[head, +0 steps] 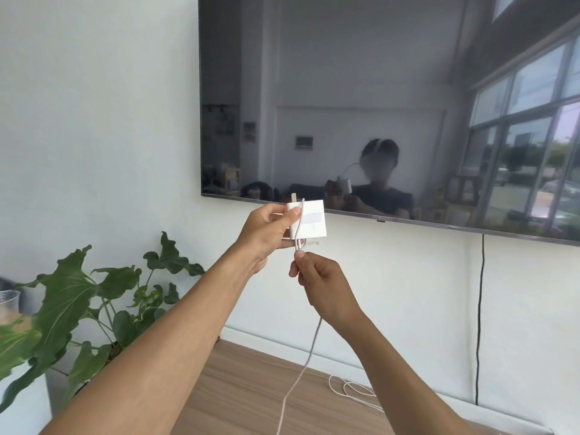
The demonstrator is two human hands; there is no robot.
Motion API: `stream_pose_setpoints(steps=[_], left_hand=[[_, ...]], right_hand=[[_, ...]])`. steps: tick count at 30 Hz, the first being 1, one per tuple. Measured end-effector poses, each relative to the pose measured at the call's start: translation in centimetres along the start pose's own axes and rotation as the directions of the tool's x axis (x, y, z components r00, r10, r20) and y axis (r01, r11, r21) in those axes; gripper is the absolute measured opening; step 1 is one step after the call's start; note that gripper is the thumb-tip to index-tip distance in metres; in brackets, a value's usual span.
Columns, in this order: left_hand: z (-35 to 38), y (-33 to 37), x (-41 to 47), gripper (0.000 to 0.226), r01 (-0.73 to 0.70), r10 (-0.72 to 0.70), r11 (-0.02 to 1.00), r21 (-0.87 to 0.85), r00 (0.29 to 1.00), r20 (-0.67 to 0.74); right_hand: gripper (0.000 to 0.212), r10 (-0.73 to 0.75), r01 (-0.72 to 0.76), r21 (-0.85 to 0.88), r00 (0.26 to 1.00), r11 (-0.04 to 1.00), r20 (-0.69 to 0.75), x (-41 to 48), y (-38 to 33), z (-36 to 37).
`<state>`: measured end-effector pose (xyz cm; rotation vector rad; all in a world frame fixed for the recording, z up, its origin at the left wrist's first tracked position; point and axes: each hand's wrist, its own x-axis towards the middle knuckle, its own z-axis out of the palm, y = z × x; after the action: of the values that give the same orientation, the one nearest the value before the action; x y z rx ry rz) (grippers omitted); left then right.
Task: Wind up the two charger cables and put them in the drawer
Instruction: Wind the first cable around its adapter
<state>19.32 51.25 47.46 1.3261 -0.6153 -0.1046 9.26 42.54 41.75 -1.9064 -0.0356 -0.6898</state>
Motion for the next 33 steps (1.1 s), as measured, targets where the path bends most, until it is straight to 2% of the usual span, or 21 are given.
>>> stream_pose_setpoints(steps=[3,7,11,16,18,21,25,30,33], left_hand=[[-0.2,-0.8,0.1,0.015,0.015,-0.015,1.000,0.014,1.000,-0.014],[-0.9,-1.2,0.0,0.014,0.074,-0.075,0.995,-0.062,0.997,-0.001],[-1.4,-1.5,-0.2,0.019,0.139,-0.129,0.984,-0.110,0.987,0.091],[-1.6,-2.1,-0.4,0.009,0.192,-0.173,0.969,-0.154,0.976,0.129],[-1.5,-2.2,-0.5,0.012,0.202,-0.182,0.965,-0.167,0.975,0.125],[-1.3,-2.1,-0.5,0.027,0.201,-0.180,0.959,-0.201,0.976,0.119],[-1.3,-1.6,-0.7,0.032,0.205,-0.177,0.965,-0.165,0.969,0.171],[-1.4,-1.4,-1.0,0.027,0.226,-0.188,0.959,-0.171,0.958,0.216],[-1.6,-1.5,-1.4,0.025,0.239,-0.188,0.948,-0.210,0.953,0.236]], right_hand=[[0.042,-0.083,0.083,-0.128,0.997,0.988,0.001,-0.3,-0.1,0.3],[0.044,-0.026,0.027,-0.185,1.000,0.982,0.005,-0.5,0.7,-0.3],[0.044,0.042,-0.038,-0.227,0.999,0.973,0.009,-0.7,1.6,-1.3],[0.043,0.041,-0.043,-0.241,0.999,0.969,-0.012,-1.0,2.0,-2.0],[0.038,0.012,-0.016,-0.237,1.000,0.971,-0.018,-1.1,2.0,-2.1],[0.017,-0.061,0.041,-0.228,0.995,0.973,-0.081,-1.2,2.2,-1.8],[0.024,-0.186,0.124,-0.335,0.969,0.934,-0.162,-1.6,2.9,-1.7],[0.031,-0.312,0.234,-0.445,0.944,0.864,-0.109,-2.1,2.5,-1.8],[0.031,-0.309,0.238,-0.427,0.945,0.872,-0.104,-2.1,2.4,-2.1]])
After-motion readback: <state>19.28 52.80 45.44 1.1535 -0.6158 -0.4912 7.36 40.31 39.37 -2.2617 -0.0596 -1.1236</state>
